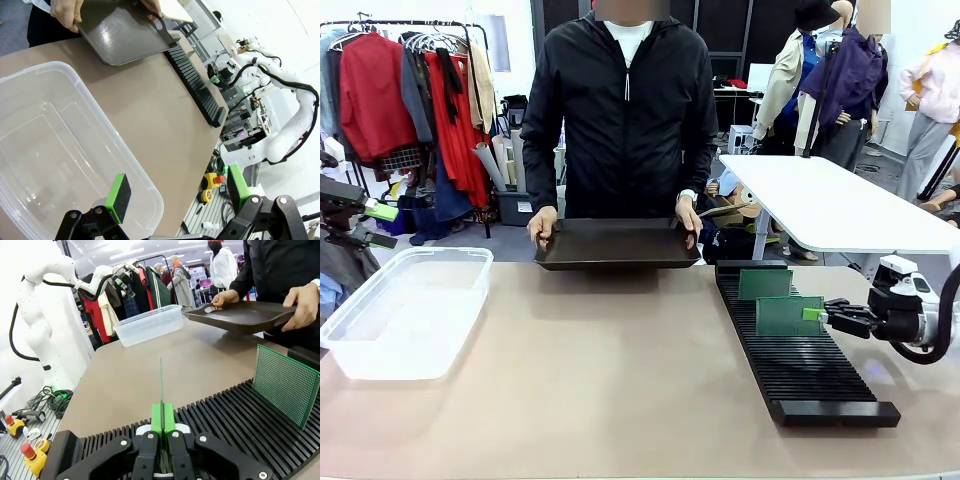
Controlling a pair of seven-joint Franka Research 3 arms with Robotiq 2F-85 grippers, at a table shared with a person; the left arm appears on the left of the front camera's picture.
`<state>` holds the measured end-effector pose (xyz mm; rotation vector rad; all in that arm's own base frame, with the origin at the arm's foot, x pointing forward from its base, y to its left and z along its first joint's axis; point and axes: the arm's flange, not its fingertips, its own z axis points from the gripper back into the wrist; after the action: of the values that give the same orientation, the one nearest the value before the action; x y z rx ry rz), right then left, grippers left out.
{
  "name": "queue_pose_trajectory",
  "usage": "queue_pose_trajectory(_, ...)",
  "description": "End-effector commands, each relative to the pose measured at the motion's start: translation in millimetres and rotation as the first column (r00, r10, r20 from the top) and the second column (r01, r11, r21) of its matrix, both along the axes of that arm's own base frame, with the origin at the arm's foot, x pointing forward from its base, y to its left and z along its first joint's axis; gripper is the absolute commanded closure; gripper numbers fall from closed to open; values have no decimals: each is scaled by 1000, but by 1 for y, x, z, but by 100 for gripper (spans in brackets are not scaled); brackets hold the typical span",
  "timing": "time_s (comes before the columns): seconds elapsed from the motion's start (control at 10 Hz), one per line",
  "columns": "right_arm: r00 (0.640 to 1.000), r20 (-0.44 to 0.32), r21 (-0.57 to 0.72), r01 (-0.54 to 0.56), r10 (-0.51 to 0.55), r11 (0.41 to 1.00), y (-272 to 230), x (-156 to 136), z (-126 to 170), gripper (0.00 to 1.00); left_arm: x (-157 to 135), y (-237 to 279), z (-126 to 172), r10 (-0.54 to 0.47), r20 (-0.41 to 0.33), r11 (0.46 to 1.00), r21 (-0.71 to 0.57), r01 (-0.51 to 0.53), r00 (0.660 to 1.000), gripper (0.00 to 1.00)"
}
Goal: Sort PCBs into racks and boxes based on the side picked up.
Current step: If the short side of the Blank PCB is picked up, insert it into the PCB Rack ; if the long side is picked up, place it in the Organizing box.
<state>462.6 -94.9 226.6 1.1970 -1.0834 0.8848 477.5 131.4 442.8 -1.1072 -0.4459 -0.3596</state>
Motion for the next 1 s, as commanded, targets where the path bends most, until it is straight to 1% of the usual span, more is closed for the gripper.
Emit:
queue_pose_trajectory(0.0,1000,3,-1,1,-1,1000,0,0,1,100,-1,-1,2,4,-1,1000,3,-4,1000,0)
queue_pose_trajectory(0.9,1000,-2,0,1,-1,1000,0,0,-1,100,-1,-1,2,4,-1,1000,3,-4,1000,0)
